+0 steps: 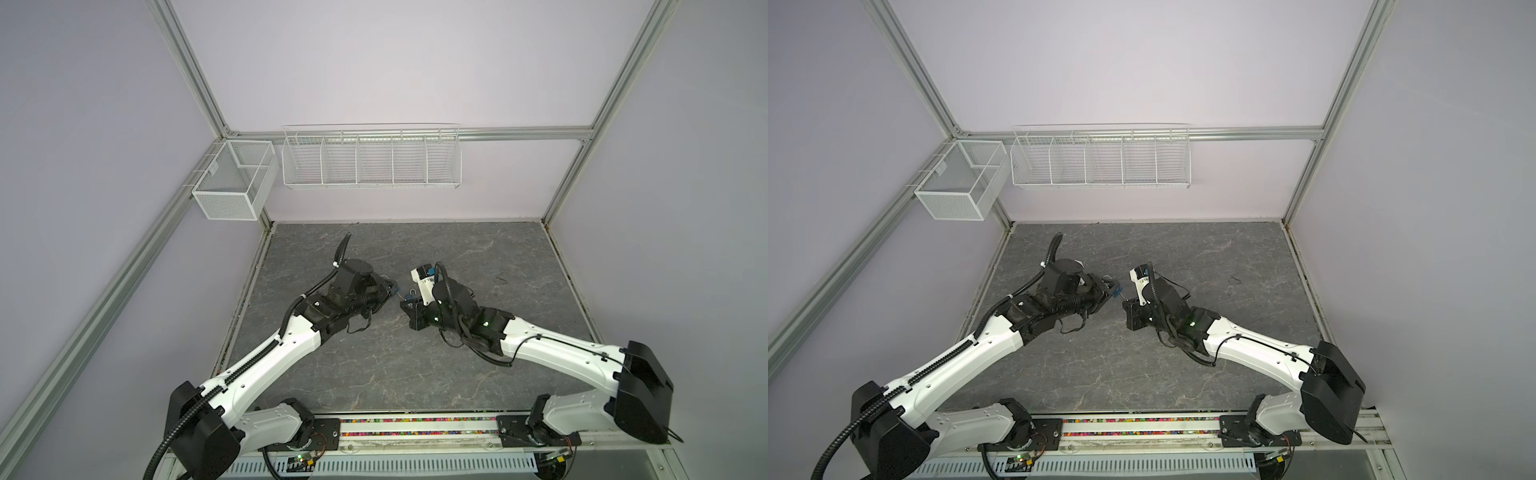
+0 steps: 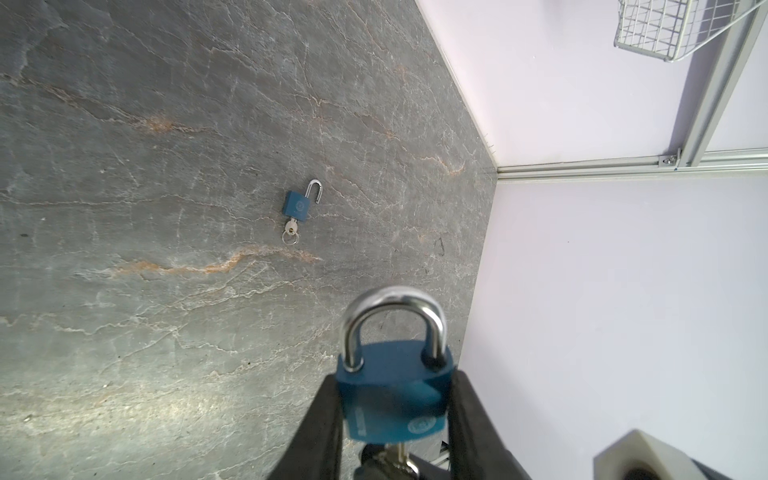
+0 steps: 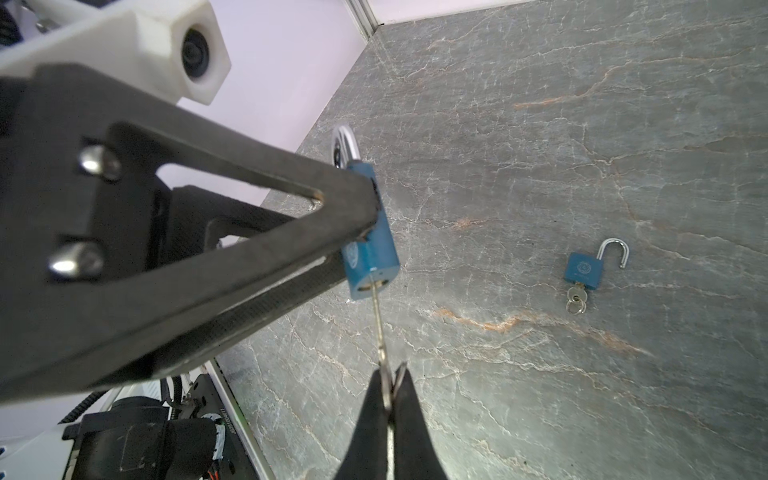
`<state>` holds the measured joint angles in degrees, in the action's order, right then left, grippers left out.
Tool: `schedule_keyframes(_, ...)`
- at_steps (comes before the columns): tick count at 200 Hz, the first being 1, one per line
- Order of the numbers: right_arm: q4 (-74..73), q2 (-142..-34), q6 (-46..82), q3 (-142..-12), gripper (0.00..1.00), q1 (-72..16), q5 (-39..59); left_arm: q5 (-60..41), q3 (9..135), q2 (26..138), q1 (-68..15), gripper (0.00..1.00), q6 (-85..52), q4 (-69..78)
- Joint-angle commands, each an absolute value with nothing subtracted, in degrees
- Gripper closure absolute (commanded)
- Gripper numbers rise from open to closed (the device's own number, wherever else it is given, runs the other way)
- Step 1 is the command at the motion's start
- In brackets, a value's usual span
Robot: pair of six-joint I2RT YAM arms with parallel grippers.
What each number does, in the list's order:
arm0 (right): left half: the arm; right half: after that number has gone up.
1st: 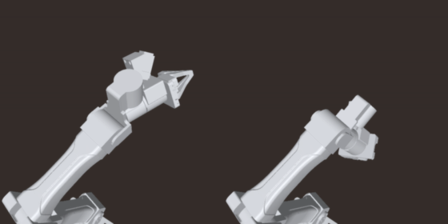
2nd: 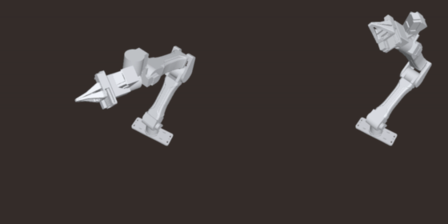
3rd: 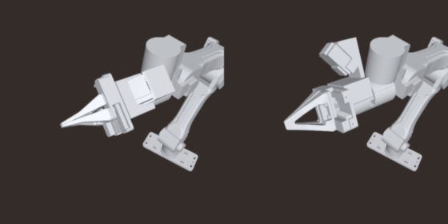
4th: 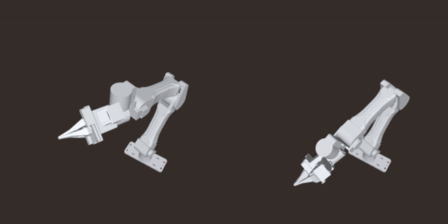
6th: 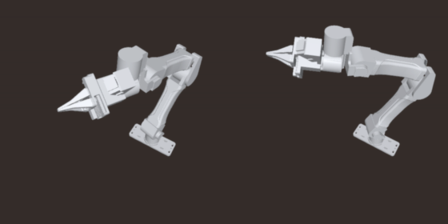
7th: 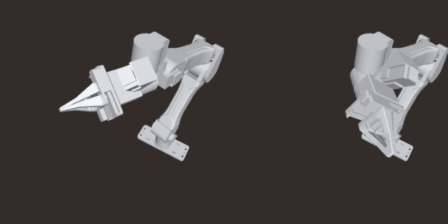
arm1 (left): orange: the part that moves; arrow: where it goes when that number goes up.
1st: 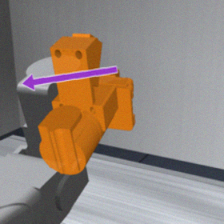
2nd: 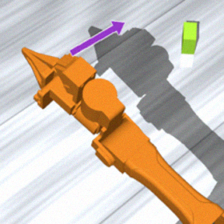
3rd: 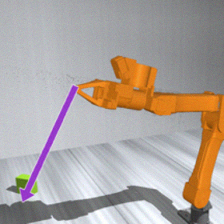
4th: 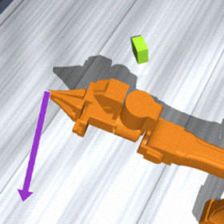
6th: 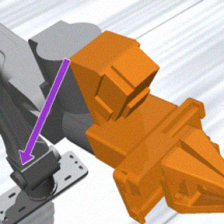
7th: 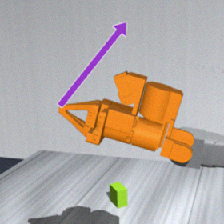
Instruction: Unlock with the key
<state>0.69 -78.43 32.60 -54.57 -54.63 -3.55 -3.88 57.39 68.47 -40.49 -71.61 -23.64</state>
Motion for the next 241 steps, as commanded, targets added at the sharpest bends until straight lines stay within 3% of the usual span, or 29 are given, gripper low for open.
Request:
schedule_keyframes(1,-0.8,-76.1,31.3,-55.8,0.94,-55.0,-3.8,-3.2,56.6,66.9,-40.2,1.00,-72.6,-24.5)
schedule_keyframes(185,-0.9,-76.6,32.5,-52.0,0.94,-54.9,-1.8,-4.0,55.5,65.0,-39.1,1.00,-76.0,-21.1)
schedule_keyframes(241,-2.4,-78.4,33.1,-53.7,0.94,-53.7,3.1,-4.0,54.9,64.3,-39.1,1.00,-76.2,-21.1)
